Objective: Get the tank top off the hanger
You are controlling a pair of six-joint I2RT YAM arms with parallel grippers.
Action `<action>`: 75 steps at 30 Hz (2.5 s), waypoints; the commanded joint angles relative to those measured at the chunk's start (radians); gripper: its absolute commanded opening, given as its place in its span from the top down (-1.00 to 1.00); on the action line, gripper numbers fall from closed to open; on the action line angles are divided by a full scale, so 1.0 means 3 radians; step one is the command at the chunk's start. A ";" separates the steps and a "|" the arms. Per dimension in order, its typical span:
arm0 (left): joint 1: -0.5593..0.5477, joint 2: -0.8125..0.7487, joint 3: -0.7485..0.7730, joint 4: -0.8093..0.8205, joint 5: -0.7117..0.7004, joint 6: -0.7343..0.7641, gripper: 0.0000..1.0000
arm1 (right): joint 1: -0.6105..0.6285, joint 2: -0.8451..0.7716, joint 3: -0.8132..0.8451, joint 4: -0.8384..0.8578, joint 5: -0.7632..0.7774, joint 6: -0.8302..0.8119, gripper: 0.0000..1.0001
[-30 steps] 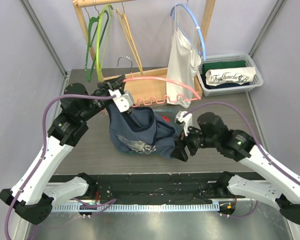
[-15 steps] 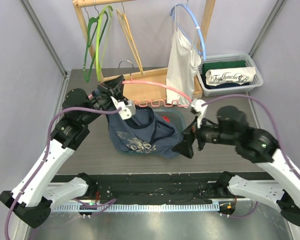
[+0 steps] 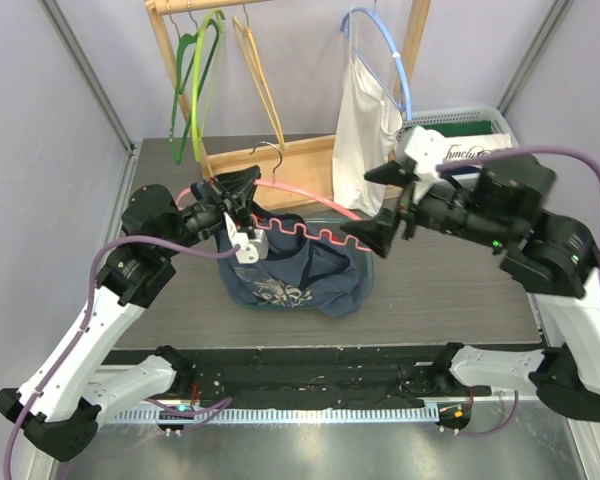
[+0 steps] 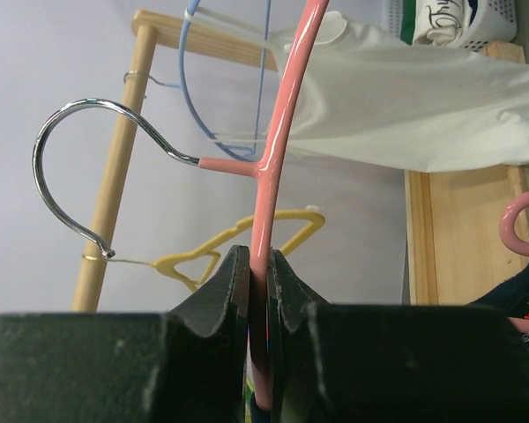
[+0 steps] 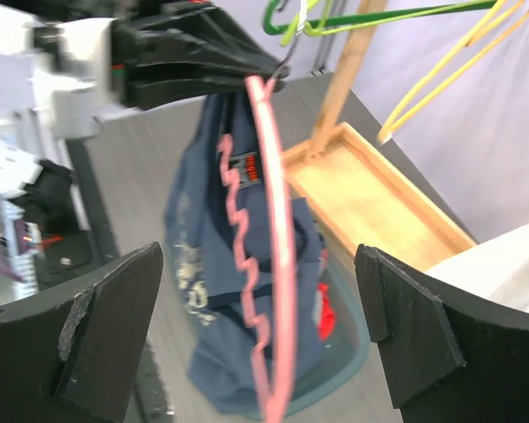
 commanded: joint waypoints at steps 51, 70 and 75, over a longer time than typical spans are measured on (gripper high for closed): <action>-0.0025 -0.0314 0.0391 0.0070 -0.0750 -0.2788 -0.99 | -0.0389 -0.0079 -0.0751 0.0337 -0.0459 0.0084 0.97; -0.0004 -0.0636 -0.0223 -0.0386 -0.1415 -0.4907 -0.22 | -0.0389 -0.0130 -0.0638 0.0249 -0.0484 0.0079 0.97; 0.0006 -0.0539 -0.0248 -0.0217 -0.1400 -0.5010 -0.07 | -0.0389 -0.0140 -0.0643 0.0234 -0.0500 0.0084 0.97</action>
